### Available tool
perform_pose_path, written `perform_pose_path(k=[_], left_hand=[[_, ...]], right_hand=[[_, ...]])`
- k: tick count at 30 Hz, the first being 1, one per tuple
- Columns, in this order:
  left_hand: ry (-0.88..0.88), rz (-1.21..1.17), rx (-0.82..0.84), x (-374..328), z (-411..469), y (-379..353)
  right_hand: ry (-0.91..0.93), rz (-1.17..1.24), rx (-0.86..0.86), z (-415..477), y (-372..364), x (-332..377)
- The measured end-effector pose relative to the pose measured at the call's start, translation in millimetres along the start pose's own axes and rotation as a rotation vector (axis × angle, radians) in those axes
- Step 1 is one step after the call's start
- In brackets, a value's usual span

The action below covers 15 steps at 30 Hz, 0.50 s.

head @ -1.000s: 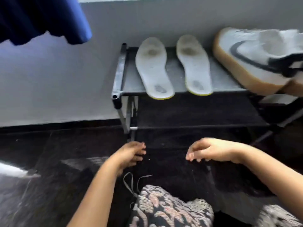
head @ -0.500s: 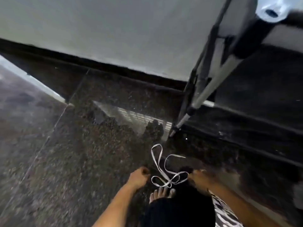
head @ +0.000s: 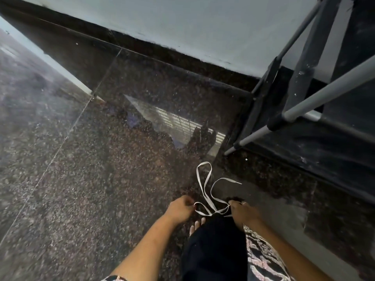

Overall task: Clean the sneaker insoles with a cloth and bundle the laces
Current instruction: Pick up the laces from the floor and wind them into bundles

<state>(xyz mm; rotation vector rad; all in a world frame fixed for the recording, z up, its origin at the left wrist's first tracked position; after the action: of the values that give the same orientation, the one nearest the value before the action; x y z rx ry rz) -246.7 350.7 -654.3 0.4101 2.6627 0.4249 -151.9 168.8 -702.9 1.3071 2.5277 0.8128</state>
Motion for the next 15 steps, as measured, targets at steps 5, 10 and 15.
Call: perform_pose_path(k=[5, 10, 15], left_hand=[[-0.010, -0.043, -0.005, -4.8, -4.4, -0.9], [-0.120, -0.015, -0.029, -43.2, -29.5, 17.8], [-0.408, -0.066, -0.063, -137.9, -79.5, 63.4]], right_hand=[[-0.020, 0.137, -0.099, -14.0, 36.8, -14.7], [0.092, 0.282, -0.316, -71.1, 116.7, -13.5], [0.215, 0.347, -0.467, -139.2, 204.0, -6.5]])
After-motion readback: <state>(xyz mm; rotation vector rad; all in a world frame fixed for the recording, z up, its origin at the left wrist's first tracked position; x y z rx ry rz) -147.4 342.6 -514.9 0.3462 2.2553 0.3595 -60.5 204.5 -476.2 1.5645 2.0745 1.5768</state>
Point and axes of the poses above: each hand's wrist, its own z-axis towards the middle knuckle, its own y-axis out of the back of the hand, x = y × z, the point moved 9 cm from there along z, towards the middle knuckle, and after that the axes turned 1 degree about -y, right-handed, at the moved point
